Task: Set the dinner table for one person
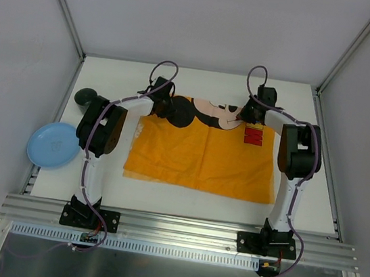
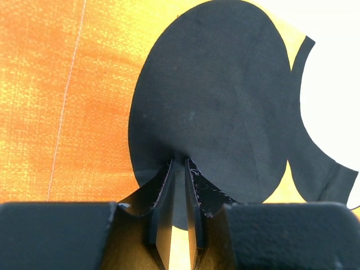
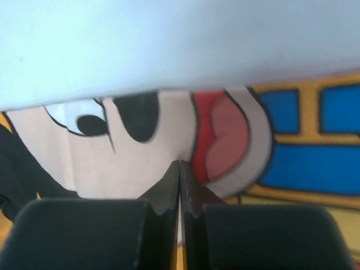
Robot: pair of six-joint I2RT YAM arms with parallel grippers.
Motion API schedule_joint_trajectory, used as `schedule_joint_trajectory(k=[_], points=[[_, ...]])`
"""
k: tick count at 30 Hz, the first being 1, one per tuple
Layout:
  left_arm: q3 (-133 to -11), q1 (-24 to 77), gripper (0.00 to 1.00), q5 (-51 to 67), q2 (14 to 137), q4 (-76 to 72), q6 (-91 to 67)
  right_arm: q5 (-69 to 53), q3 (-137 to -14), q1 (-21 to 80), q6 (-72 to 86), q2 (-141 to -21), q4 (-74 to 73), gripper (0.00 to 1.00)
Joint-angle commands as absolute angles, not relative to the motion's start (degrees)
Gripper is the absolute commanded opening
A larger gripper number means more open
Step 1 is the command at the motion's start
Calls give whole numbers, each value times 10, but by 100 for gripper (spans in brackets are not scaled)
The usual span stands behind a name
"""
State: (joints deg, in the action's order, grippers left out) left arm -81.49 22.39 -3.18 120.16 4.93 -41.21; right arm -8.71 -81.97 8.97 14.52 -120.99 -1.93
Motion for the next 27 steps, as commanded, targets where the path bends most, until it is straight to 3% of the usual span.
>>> schedule_joint_trajectory(k=[1, 10, 16, 23, 26, 27], points=[[-836, 216, 13, -24, 1237, 80, -413, -124, -879, 90, 157, -1238, -9, 1], [-823, 206, 12, -78, 1217, 99, -456, -163, -945, 91, 185, -1292, -5, 0], [-757, 195, 12, -161, 1158, 123, -512, -170, -940, 98, 186, -1286, -4, 0], [-716, 180, 13, -180, 1126, 125, -537, -171, -924, 105, 182, -1267, 13, 0], [-734, 180, 20, -180, 1132, 124, -519, -171, -916, 105, 177, -1258, 16, 1], [-739, 181, 43, -182, 1135, 121, -502, -172, -905, 107, 175, -1248, 19, 3]])
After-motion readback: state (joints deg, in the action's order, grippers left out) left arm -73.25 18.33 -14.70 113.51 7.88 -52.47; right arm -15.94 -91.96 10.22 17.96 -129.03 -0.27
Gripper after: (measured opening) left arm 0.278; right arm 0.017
